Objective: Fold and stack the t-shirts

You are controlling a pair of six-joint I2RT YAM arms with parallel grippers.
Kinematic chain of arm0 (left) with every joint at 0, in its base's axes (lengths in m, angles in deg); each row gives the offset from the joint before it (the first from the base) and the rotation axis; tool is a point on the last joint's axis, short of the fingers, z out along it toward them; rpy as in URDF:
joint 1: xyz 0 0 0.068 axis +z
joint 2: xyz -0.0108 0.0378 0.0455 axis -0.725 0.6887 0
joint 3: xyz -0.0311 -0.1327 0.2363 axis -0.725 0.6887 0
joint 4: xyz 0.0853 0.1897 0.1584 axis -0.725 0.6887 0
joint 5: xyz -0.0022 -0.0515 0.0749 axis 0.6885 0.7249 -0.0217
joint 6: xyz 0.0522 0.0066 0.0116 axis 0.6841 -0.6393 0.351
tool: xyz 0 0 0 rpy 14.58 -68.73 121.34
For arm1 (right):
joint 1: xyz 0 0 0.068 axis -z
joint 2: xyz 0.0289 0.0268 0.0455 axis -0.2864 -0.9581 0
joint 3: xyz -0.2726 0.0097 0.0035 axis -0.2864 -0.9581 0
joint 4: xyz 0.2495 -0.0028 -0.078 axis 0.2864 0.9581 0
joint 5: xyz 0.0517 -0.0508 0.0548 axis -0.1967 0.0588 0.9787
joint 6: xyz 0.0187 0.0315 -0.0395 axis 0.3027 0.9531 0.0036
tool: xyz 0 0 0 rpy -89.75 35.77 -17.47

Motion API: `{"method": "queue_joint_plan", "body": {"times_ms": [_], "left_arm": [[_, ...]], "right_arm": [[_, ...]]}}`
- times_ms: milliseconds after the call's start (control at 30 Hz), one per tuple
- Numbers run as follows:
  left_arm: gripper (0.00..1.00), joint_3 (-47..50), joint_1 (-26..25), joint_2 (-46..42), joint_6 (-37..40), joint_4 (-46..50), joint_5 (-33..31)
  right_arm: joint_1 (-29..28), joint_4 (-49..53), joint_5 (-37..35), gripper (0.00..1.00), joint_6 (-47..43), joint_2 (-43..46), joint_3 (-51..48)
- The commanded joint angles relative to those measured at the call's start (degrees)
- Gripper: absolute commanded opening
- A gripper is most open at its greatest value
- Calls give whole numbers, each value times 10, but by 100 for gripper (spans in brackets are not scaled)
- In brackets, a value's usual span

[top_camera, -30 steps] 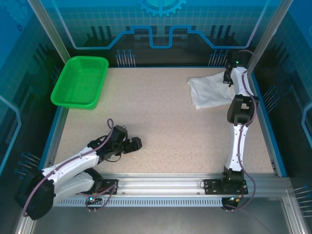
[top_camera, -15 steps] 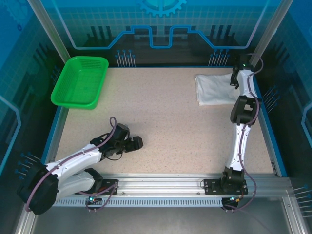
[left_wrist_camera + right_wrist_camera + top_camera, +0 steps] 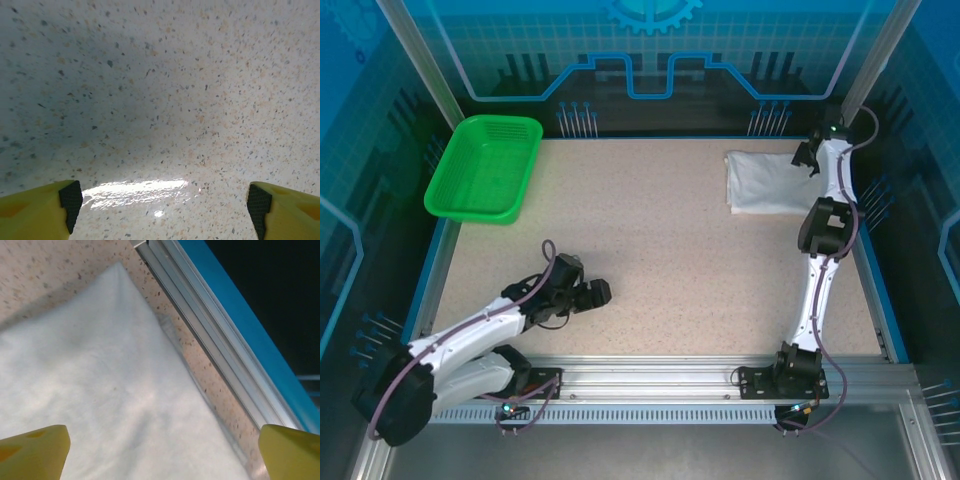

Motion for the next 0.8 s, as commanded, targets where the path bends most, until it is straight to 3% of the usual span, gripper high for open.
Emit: {"method": "queue_joint_plan", "body": {"times_ms": [0, 33, 133, 233, 400, 467, 533, 633, 767], "left_arm": [[95, -18, -8, -73, -17, 38, -51], [99, -22, -10, -93, -22, 41, -60], [99, -64, -13, -136, -28, 69, -91], [99, -148, -12, -147, -27, 118, -158], [99, -308, 5, -112, 89, 144, -235], [99, -363, 33, -89, 150, 146, -240], [99, -380, 70, -82, 196, 122, -236], [99, -349, 148, -80, 251, 34, -203], [99, -281, 250, -38, 268, -55, -186]], "right_arm": [[-26, 5, 47, 100, 77, 137, -56], [-42, -19, 56, 100, 77, 179, -104], [-97, -110, 54, 100, 71, 310, -259], [-150, -243, 98, 100, 41, 451, -432], [-219, -425, 163, 100, -36, 663, -688], [-234, -500, 187, 100, -86, 741, -795], [-245, -550, 161, 100, -124, 806, -884], [-239, -629, 117, 100, -185, 896, -1030], [-186, -637, 171, 100, -185, 952, -1131]]}}
